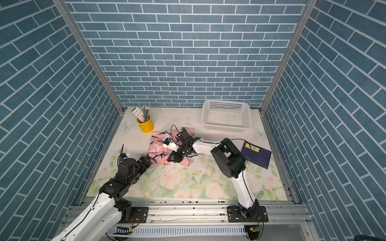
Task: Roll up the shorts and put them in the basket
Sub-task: Roll the shorts at the center of the board.
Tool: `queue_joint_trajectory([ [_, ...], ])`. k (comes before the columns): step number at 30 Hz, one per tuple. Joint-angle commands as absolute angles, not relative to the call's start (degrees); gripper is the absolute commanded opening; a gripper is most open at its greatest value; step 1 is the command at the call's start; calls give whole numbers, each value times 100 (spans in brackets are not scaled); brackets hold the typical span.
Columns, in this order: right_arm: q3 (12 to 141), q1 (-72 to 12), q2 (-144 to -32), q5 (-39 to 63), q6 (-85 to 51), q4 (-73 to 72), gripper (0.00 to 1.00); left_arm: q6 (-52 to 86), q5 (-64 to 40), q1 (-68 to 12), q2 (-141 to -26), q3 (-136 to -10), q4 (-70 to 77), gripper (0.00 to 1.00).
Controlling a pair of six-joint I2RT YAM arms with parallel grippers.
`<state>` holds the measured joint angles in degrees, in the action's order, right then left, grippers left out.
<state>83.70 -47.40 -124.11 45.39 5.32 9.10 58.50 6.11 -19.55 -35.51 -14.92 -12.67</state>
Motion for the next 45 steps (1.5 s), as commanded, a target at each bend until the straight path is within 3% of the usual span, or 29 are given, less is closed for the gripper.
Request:
queue_joint_trajectory([
  [1, 8691, -4578, -12854, 5165, -153, 1266, 0, 6108, 554, -2086, -3613, -1130, -569, 90],
  [17, 9089, -4333, -13567, 5579, -978, 1288, 0, 5841, 623, -2173, -5629, -797, 2742, 96],
  [28, 9054, -4307, -13635, 5582, -1194, 1106, 0, 5756, 380, -2171, -7520, -1255, 3823, 85],
  [32, 9023, -4268, -13700, 5634, -1230, 1103, 0, 5791, 404, -2170, -7911, -1420, 3818, 73],
  [38, 8981, -4173, -13672, 5491, -1274, 1090, 1, 5858, 488, -2162, -8207, -1657, 3556, 32],
  [42, 8811, -4092, -13343, 5135, -1142, 997, 17, 5784, 518, -2162, -8268, -2001, 2980, 3],
  [45, 8474, -4062, -12788, 4472, -882, 846, 37, 5708, 494, -2162, -8251, -2263, 2486, 0],
])
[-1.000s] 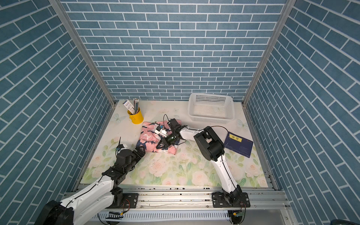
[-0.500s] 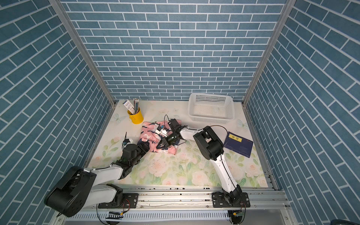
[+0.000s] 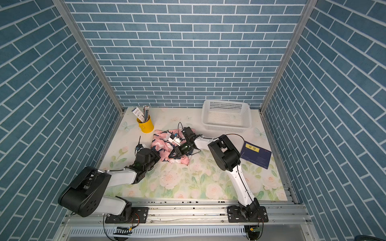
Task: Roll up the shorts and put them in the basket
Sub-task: Roll the shorts at the center of the board.
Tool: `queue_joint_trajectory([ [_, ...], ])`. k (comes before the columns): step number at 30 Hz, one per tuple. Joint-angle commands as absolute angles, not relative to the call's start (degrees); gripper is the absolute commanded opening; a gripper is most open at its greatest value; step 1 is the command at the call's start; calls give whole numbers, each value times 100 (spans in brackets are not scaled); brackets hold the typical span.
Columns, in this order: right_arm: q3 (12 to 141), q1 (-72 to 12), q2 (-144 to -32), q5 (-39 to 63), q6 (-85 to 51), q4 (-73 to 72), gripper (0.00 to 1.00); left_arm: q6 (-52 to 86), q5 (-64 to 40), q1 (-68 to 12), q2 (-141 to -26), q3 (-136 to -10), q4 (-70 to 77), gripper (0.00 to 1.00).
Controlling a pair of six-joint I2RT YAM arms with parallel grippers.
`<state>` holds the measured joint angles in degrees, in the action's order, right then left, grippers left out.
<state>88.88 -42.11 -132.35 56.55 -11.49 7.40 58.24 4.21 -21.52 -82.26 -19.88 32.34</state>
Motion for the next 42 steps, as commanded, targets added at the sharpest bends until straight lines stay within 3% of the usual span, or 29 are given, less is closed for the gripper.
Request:
queue_joint_trajectory([
  [1, 8329, -4063, -12565, 4148, -709, 818, 42, 5685, 467, -2162, -8244, -2373, 2303, 0],
  [8, 6623, -4215, -10523, 1855, 368, -188, 61, 5547, 310, -2161, -8306, -2907, 1276, 0],
  [15, 5103, -5603, -9375, -115, 2512, -1404, 65, 5526, 71, -2143, -8601, -3526, 720, 0],
  [25, 5205, -6163, -10185, -988, 3257, -2200, 68, 5616, -269, -2106, -8742, -3730, 527, 0],
  [37, 5491, -6181, -11391, -2159, 3889, -3015, 62, 5588, -655, -1934, -8631, -3670, 553, 0],
  [40, 5700, -6179, -11655, -2111, 4000, -2929, 54, 5558, -794, -1907, -8648, -3659, 542, 0],
  [42, 5859, -6181, -11770, -1982, 3983, -2720, 38, 5526, -819, -1898, -8648, -3666, 513, 0],
])
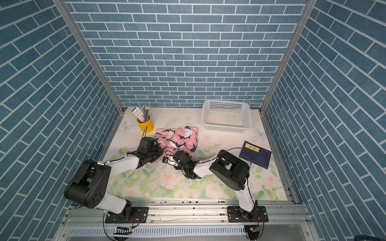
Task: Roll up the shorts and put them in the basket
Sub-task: Roll the shorts at the center of the board.
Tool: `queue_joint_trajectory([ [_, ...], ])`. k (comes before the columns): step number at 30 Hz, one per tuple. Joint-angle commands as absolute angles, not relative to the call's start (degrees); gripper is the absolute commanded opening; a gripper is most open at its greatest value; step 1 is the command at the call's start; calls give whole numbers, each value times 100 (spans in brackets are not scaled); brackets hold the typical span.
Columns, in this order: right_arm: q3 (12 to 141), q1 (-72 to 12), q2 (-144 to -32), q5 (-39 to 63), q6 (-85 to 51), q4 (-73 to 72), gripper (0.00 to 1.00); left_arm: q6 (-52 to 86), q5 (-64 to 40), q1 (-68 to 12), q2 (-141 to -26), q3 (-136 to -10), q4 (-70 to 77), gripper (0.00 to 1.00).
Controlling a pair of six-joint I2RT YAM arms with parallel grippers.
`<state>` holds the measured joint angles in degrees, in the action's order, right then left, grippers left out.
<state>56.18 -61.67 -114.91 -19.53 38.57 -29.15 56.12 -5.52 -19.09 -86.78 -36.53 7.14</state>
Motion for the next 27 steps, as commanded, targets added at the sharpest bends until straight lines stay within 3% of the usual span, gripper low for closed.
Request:
queue_joint_trajectory([
  [1, 5957, -6181, -11810, -1880, 3922, -2555, 29, 5507, -826, -1886, -8647, -3674, 485, 0],
  [2, 6024, -6180, -11821, -1748, 3868, -2415, 21, 5494, -818, -1881, -8648, -3674, 453, 0],
  [6, 6104, -6163, -11764, -1255, 3611, -1894, 8, 5460, -813, -1830, -8562, -3670, 422, 0],
  [13, 6413, -6087, -11561, -132, 3018, -451, 0, 5280, -629, -1731, -8398, -3731, 268, 1],
  [16, 6565, -6052, -11497, 386, 2766, 51, 0, 5202, -528, -1731, -8292, -3749, 237, 21],
  [18, 6657, -6008, -11477, 876, 2599, 356, 0, 5146, -460, -1731, -8186, -3775, 217, 40],
  [21, 6854, -5925, -11526, 1411, 2392, 725, 0, 5091, -333, -1731, -8000, -3800, 138, 62],
  [27, 7105, -5653, -11619, 2248, 1974, 1036, 0, 4942, 164, -1730, -7211, -3790, -227, 84],
])
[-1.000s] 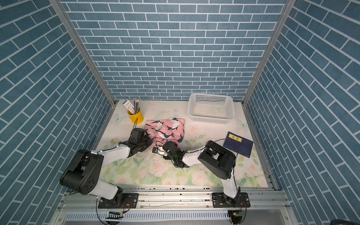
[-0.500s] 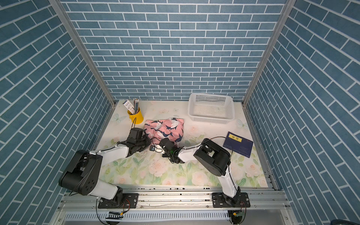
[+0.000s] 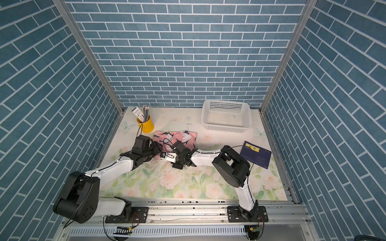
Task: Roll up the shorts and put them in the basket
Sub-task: Roll the shorts at the center of the board.
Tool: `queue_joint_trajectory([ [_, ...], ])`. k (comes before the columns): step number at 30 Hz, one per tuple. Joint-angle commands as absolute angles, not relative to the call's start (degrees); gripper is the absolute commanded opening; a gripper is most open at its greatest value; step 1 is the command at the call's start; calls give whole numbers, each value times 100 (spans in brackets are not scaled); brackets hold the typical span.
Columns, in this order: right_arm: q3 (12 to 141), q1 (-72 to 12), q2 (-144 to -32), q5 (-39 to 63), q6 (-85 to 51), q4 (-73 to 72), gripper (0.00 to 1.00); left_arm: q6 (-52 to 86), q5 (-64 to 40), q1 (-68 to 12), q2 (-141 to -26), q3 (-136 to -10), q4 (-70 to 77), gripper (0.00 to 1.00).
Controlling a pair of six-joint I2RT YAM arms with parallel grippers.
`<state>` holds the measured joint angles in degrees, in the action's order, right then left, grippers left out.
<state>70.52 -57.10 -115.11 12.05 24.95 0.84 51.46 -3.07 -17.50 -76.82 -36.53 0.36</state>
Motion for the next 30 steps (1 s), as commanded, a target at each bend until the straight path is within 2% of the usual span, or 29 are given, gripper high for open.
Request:
queue_joint_trajectory([
  [1, 7118, -5578, -11628, 2481, 1888, 1037, 0, 4909, 253, -1731, -7037, -3789, -310, 86],
  [6, 7216, -5239, -11716, 3277, 1541, 1084, 0, 4808, 568, -1730, -6268, -3660, -734, 88],
  [12, 7323, -4882, -11926, 4105, 1123, 1021, 0, 4863, 388, -1739, -5593, -3023, -817, 88],
  [20, 7920, -4791, -12394, 4323, 908, 1488, 0, 5134, 223, -1881, -4770, -2001, -520, 90],
  [30, 8215, -4775, -12719, 4336, 730, 1660, 0, 5415, 71, -2061, -4913, -1250, 665, 92],
])
